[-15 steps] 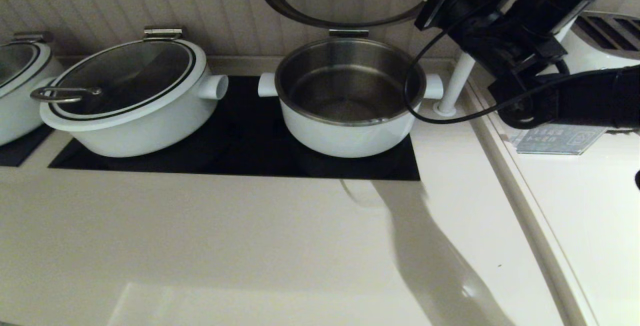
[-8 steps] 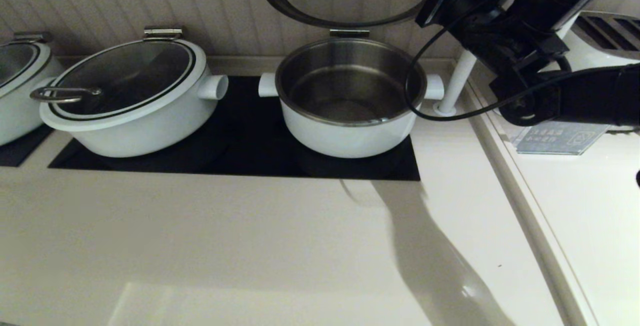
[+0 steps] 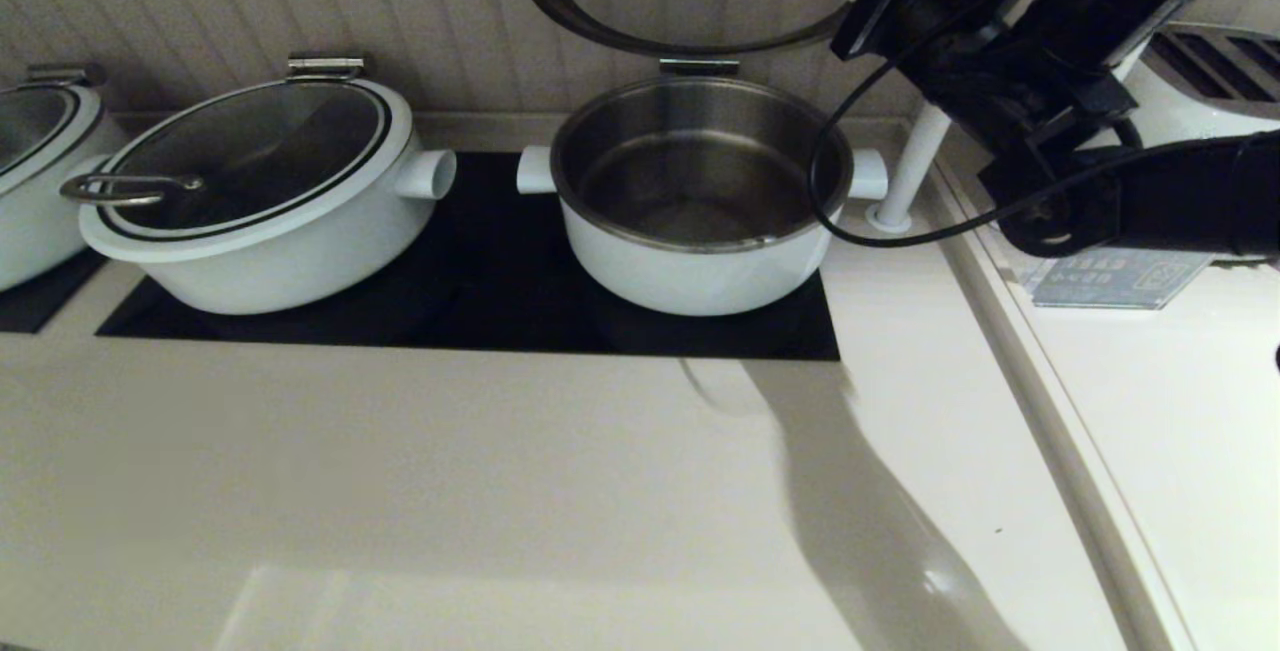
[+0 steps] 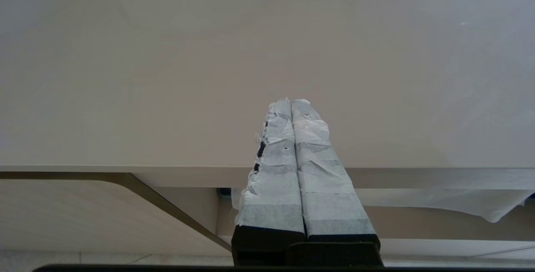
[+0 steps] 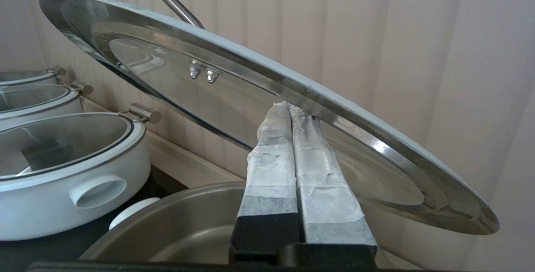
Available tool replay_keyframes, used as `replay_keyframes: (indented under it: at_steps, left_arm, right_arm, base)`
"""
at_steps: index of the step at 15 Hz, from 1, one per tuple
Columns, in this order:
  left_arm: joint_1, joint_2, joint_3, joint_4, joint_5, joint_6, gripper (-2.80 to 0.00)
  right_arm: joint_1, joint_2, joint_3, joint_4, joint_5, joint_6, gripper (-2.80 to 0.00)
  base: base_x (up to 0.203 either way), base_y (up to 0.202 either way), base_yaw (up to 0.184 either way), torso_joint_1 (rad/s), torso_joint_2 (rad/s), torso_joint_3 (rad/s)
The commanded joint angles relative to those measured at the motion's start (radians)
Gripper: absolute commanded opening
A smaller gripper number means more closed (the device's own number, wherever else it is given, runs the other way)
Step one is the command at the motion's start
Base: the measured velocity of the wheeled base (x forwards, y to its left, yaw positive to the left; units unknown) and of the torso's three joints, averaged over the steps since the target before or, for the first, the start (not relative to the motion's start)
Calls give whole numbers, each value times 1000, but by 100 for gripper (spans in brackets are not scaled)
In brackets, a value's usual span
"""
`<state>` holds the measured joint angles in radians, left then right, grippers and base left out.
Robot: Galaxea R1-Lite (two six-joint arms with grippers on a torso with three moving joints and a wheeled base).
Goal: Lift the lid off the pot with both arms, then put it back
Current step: Open the pot lid completely, then close the pot lid
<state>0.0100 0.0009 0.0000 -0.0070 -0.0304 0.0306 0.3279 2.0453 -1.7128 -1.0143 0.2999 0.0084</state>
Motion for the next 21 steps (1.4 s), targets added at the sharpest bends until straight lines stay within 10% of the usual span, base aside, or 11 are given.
replay_keyframes:
  at_steps: [1,21]
  left_arm:
    - [1,-1,0,-1,0,0,-280]
    - [0,-1,0,-1,0,0,-280]
  right_arm:
    - [0,-12,29,-5,2,-1,-280]
    - [0,-143,360,-84,2,-1,-280]
  base:
    - [0,0,0,0,0,0]
    - [0,0,0,0,0,0]
